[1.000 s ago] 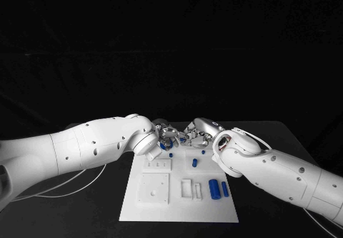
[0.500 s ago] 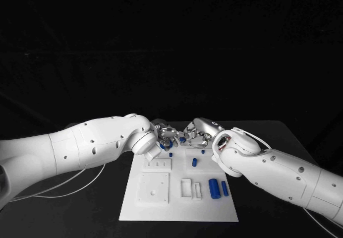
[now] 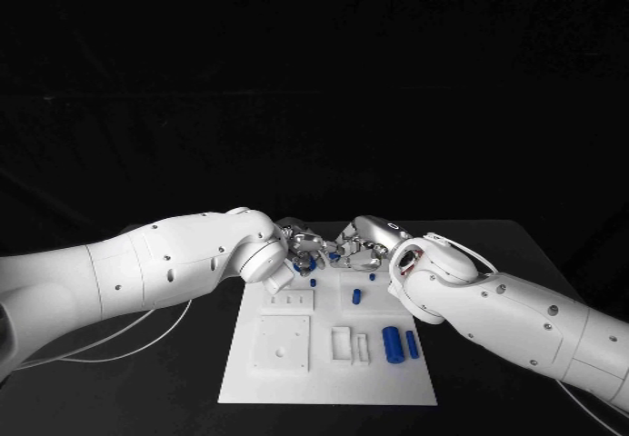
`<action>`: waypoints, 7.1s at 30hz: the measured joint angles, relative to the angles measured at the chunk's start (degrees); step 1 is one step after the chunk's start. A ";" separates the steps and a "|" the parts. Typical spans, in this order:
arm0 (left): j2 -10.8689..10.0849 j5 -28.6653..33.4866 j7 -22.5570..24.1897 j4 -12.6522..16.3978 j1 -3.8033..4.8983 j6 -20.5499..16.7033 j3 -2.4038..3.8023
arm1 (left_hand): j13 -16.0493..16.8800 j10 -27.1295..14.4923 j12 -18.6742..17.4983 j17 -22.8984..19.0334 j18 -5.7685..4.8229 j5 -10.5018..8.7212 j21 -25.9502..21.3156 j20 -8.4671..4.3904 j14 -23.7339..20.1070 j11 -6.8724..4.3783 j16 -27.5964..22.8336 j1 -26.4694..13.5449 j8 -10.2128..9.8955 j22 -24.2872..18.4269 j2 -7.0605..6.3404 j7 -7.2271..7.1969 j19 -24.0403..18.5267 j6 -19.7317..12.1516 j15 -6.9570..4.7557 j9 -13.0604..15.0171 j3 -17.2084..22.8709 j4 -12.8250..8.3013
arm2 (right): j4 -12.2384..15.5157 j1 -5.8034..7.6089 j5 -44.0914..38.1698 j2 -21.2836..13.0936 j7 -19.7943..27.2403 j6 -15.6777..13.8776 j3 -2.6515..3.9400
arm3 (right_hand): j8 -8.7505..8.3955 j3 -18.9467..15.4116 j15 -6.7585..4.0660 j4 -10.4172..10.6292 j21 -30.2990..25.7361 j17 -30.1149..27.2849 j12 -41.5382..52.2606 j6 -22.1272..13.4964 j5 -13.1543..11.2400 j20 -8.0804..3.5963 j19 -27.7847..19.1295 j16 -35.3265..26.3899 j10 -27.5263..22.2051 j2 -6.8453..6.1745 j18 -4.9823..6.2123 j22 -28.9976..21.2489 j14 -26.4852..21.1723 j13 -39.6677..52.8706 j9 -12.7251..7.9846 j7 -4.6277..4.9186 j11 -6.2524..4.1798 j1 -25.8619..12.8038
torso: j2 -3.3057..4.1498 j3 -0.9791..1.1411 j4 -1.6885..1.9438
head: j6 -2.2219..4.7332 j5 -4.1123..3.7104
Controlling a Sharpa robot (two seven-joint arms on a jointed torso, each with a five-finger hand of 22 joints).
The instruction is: Assemble the parts on the task board
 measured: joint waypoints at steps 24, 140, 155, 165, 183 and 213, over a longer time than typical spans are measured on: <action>0.03 0.04 0.22 -0.07 -0.34 0.65 0.09 | 0.05 -0.21 0.19 -0.31 0.00 0.61 -1.96 0.19 0.00 0.20 0.00 -0.16 -0.35 1.66 0.56 0.00 0.21 0.00 0.00 0.79 0.58 -0.58 | 0.29 -0.13 -0.01 -0.51 -0.10 0.79 -0.10 | -0.14 -0.16 0.00 -0.16 0.00 -0.01 0.00 -0.17 0.08 0.00 0.00 0.00 0.00 0.25 0.00 -0.01 0.00 -0.01 0.00 0.10 0.00 -0.26 | 0.01 -0.01 0.03 | -0.62 -0.07; -6.60 -22.41 -9.97 4.15 -0.91 3.09 -4.00 | 2.06 4.14 -0.04 12.15 -1.84 9.01 8.60 -1.03 4.44 0.15 8.94 -0.07 -0.14 3.27 3.11 0.93 4.29 2.38 -1.34 1.71 7.10 -4.58 | -2.90 0.19 39.62 -11.23 22.29 -3.50 9.15 | 0.05 -6.60 8.64 7.74 -30.06 -51.71 -53.91 -7.18 14.93 9.21 -19.26 -55.03 -4.19 0.04 -0.90 -65.83 -9.47 -67.31 -2.85 3.48 5.84 -2.54 | -0.11 0.21 0.01 | -4.54 2.91; -5.47 -24.50 -9.83 2.95 -2.39 2.61 -4.00 | 2.05 4.22 -0.04 12.07 -1.83 8.23 8.91 -1.03 4.53 0.07 8.93 -0.07 -0.15 3.26 3.11 0.98 4.29 2.52 -1.22 1.71 7.09 -4.59 | -3.00 0.19 39.40 -11.15 22.48 -3.36 9.15 | 0.05 -5.50 8.64 6.64 -29.29 -52.90 -53.91 -7.19 16.04 9.21 -19.25 -55.03 -4.19 -0.17 -0.90 -66.87 -9.47 -67.30 -2.86 3.46 5.84 -2.75 | -0.08 0.17 0.05 | -4.80 2.63; -5.19 -24.83 -9.58 2.42 -2.88 2.97 -3.98 | 2.05 4.17 -0.04 11.96 -1.84 8.13 8.91 -1.03 4.61 0.12 8.93 0.30 -0.37 3.25 2.73 0.96 4.29 2.54 -1.12 1.71 7.02 -4.66 | -3.50 0.19 38.42 -10.69 22.60 -2.87 9.15 | 0.05 -4.87 8.83 6.01 -29.29 -55.44 -53.91 -7.19 16.04 9.20 -19.25 -55.03 -4.19 -0.44 -0.90 -68.12 -9.27 -67.35 -2.86 3.46 5.84 -3.07 | -0.08 0.20 0.09 | -4.98 2.41; -5.16 -25.04 -9.38 2.14 -3.43 5.24 -3.98 | 2.04 4.17 -0.04 11.83 -1.85 7.79 8.91 -1.03 4.71 0.12 8.92 0.31 -0.56 3.24 2.74 0.87 4.29 2.63 -1.00 1.71 7.02 -4.67 | -3.84 0.19 36.71 -10.41 22.26 -2.43 9.15 | 0.05 -3.84 8.65 5.30 -28.48 -56.80 -53.91 -7.19 16.76 9.20 -19.25 -55.03 -4.19 -0.44 -0.90 -68.93 -8.64 -67.34 -2.81 3.46 5.83 -3.52 | -0.03 0.24 0.16 | -5.25 2.06; -4.98 -25.73 -9.26 1.60 -3.56 5.98 -3.92 | 2.03 4.17 -0.05 11.47 -1.86 7.46 8.53 -1.03 4.73 0.12 8.92 0.31 -0.38 3.27 2.74 0.84 4.29 2.66 -0.81 2.13 6.94 -4.75 | -4.13 0.14 36.28 -10.11 22.04 -1.80 9.15 | 0.05 -3.84 8.45 5.30 -28.28 -57.81 -53.91 -7.19 17.04 9.20 -19.24 -55.03 -4.19 -0.22 -0.89 -69.41 -8.46 -67.33 -2.83 3.45 5.83 -3.74 | -0.02 0.32 0.21 | -5.19 2.22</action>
